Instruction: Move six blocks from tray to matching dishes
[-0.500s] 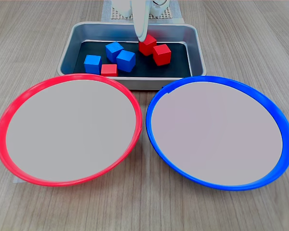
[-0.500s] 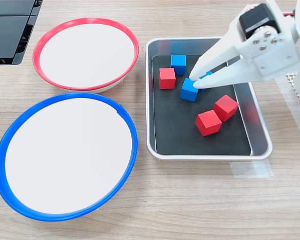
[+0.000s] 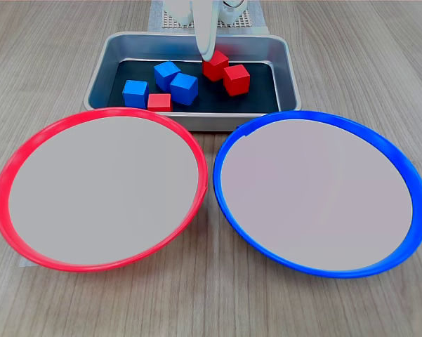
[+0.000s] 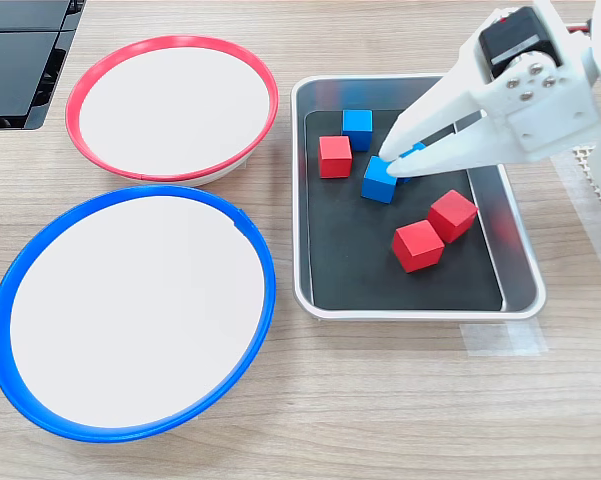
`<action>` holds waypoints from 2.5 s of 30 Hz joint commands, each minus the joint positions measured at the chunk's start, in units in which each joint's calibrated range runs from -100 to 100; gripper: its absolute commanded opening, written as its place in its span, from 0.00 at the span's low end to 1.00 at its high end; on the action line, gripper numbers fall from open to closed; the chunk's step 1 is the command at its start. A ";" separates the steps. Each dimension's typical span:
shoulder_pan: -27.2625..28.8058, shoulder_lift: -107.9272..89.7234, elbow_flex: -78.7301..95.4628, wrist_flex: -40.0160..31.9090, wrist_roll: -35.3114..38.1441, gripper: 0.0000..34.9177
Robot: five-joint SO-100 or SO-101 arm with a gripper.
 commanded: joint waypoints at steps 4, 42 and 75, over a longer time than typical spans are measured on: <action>0.19 -0.34 0.09 0.11 -0.34 0.01; -14.31 62.43 -35.69 7.79 9.96 0.66; 9.13 110.70 -102.14 2.34 6.35 0.00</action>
